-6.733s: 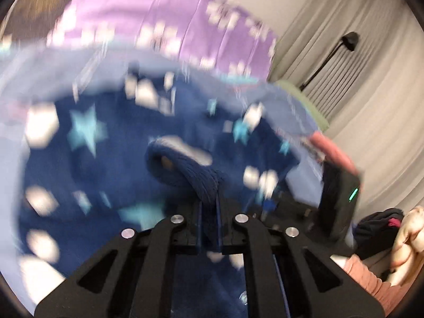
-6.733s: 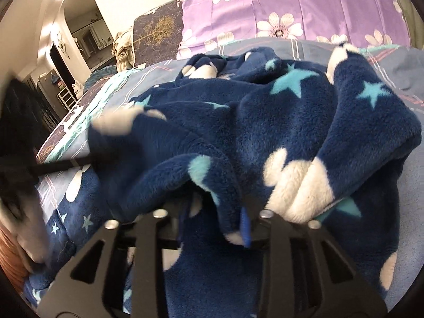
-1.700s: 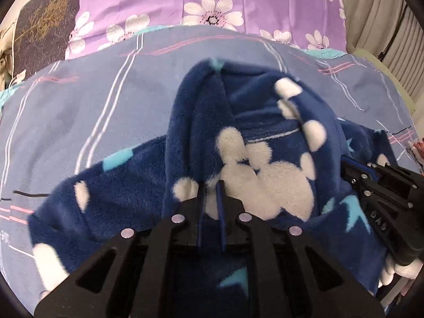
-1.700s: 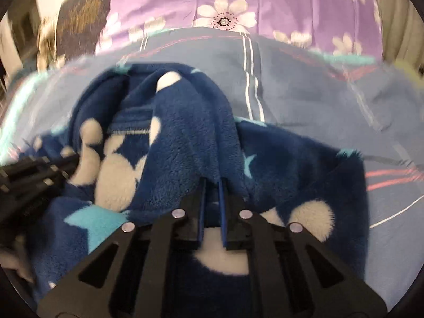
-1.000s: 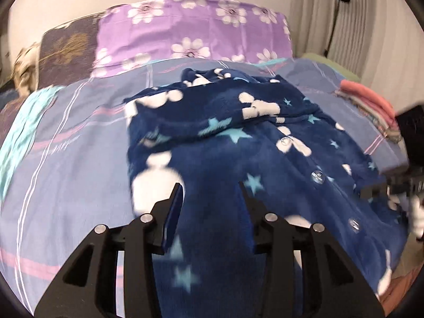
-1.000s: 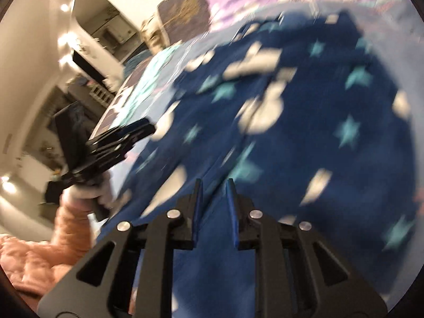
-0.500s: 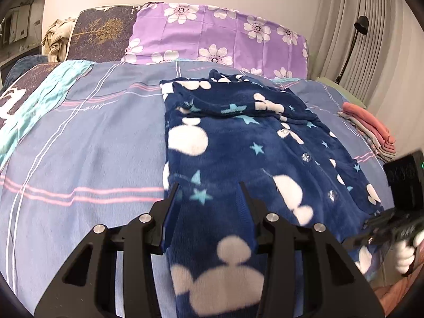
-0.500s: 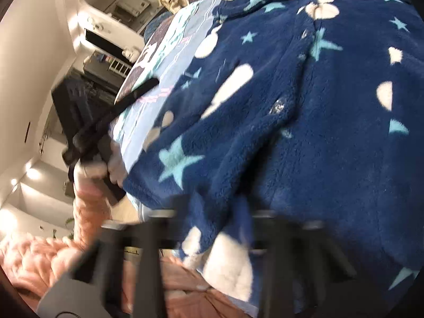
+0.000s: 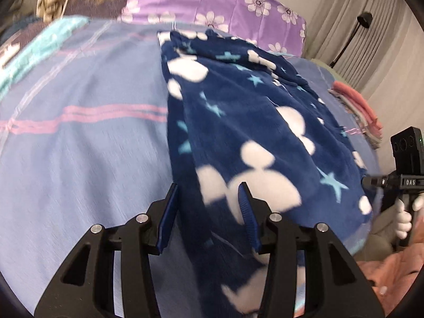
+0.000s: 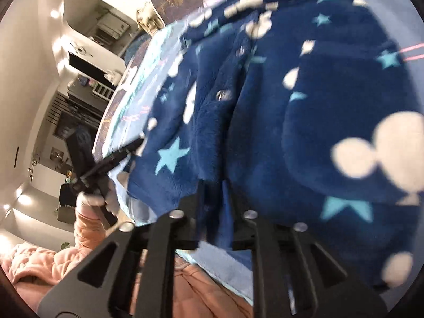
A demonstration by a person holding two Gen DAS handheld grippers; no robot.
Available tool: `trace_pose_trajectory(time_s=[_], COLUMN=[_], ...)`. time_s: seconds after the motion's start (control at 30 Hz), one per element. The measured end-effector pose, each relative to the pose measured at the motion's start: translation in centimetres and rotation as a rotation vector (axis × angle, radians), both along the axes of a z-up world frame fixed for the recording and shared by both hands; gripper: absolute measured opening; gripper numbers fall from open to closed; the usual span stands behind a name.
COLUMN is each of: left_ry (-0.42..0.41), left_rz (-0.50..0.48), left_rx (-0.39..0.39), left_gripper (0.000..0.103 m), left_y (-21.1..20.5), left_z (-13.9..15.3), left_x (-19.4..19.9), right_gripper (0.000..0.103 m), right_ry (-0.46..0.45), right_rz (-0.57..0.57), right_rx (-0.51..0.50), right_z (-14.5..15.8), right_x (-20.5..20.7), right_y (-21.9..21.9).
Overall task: Fold small clothes
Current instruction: 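Grasp the hem with both grippers and lift it toward the collar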
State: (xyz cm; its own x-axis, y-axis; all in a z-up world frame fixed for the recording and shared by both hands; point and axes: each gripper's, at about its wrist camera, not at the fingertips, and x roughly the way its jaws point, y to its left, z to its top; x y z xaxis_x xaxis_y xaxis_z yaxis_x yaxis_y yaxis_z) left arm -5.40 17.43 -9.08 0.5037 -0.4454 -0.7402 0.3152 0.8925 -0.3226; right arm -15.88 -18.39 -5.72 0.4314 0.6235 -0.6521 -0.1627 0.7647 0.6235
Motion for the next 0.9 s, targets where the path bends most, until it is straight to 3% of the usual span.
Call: trace_pose_trajectory(time_s=[0.03, 0.13, 0.2, 0.3, 0.5, 0.67, 0.8, 0.87, 0.9], left_ry=[0.019, 0.061, 0.083, 0.107, 0.162, 0.196, 0.22, 0.211, 0.206], left_rz=[0.003, 0.002, -0.011, -0.03, -0.048, -0.059, -0.053, -0.049, -0.048], left_rx=[-0.033, -0.114, -0.133, -0.148, -0.269, -0.36, -0.404, -0.389, -0.376], left_gripper=[0.046, 0.046, 0.046, 0.047, 0.057, 0.057, 0.043, 0.022, 0.017], left_y=[0.3, 1.1, 1.2, 1.1, 0.8, 0.7, 1.2, 0.5, 0.0], left_z=[-0.3, -0.7, -0.8, -1.0, -1.9, -2.3, -2.7, -2.7, -2.6], left_x=[-0.2, -0.9, -1.4, -2.3, -2.2, -1.9, -2.6, -2.1, -1.8], right_gripper=[0.034, 0.038, 0.04, 0.04, 0.046, 0.044, 0.037, 0.019, 0.016], right_ry=[-0.029, -0.052, 0.005, 0.104, 0.168, 0.155, 0.151, 0.151, 0.149], right_rz=[-0.038, -0.186, -0.317, -0.413, -0.328, -0.298, -0.298, -0.312, -0.322], right_rx=[-0.009, -0.059, -0.079, 0.0, 0.309, 0.36, 0.342, 0.323, 0.315], right_z=[0.7, 1.6, 0.4, -2.2, -6.7, -7.0, -6.9, -7.0, -6.9], right_x=[-0.7, -1.5, -2.6, -3.8, -3.5, -1.1, -0.5, 0.0, 0.4], right_y=[-1.4, -5.4, -9.1, -11.6, -10.5, -10.0, -10.1, -10.1, -9.9])
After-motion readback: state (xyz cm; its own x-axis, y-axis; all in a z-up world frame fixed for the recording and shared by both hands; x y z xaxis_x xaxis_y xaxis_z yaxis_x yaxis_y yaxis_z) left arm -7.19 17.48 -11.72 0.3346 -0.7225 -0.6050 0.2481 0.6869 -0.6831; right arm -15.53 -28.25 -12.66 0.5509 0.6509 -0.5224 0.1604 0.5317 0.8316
